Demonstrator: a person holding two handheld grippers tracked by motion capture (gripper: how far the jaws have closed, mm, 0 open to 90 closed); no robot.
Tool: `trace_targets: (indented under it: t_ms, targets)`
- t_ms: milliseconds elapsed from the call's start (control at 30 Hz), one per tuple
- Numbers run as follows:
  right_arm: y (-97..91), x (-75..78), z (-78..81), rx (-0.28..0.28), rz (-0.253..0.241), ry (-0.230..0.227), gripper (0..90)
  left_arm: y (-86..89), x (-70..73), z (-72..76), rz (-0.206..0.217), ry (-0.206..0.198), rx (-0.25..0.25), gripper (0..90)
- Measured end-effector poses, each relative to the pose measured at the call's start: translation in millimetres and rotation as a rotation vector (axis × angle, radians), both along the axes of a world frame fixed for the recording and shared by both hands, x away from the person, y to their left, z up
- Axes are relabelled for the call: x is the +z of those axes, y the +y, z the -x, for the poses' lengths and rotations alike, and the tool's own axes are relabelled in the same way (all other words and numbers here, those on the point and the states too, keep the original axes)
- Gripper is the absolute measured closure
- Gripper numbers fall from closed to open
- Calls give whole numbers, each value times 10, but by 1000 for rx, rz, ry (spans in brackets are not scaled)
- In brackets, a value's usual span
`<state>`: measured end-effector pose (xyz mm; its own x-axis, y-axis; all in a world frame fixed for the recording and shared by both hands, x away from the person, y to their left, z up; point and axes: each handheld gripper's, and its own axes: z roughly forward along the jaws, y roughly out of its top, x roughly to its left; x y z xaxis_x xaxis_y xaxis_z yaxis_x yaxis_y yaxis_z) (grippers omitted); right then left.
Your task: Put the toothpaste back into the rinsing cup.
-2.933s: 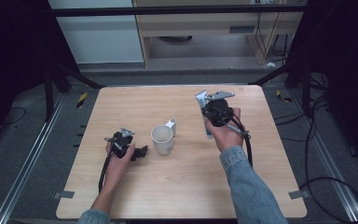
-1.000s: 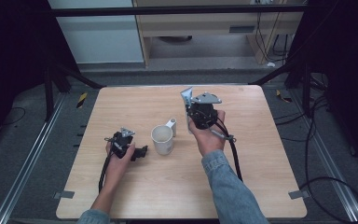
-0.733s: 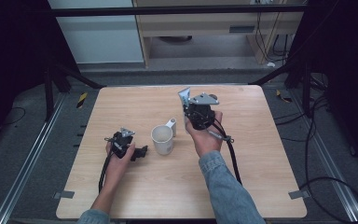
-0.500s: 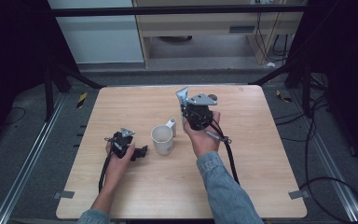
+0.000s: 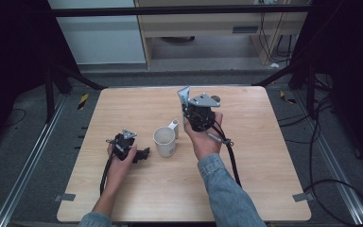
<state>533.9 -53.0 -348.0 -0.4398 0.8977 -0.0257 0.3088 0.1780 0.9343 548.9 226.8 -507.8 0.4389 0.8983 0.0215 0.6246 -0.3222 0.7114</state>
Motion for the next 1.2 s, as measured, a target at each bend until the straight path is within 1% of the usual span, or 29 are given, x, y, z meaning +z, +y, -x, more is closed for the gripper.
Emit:
trace_targets:
  t_ms: [267, 400, 500, 600, 800, 1000, 1200]
  targets:
    - [16, 39, 15, 4, -3, -12, 803, 0, 0, 0, -1, 0, 0, 0]
    - [24, 51, 23, 5, -10, -10, 803, 0, 0, 0, -1, 0, 0, 0]
    - [33, 55, 24, 9, 0, -14, 803, 0, 0, 0, 0, 0, 0, 0]
    - [45, 54, 27, 13, -2, -14, 803, 0, 0, 0, 0, 0, 0, 0]
    - [68, 70, 35, 15, -12, -21, 804, 0, 0, 0, 0, 0, 0, 0]
    - [110, 109, 64, 23, -21, -39, 804, 0, 0, 0, 0, 0, 0, 0]
    - [130, 119, 75, 19, -41, -46, 803, 1, 1, 0, -1, 1, 0, 0]
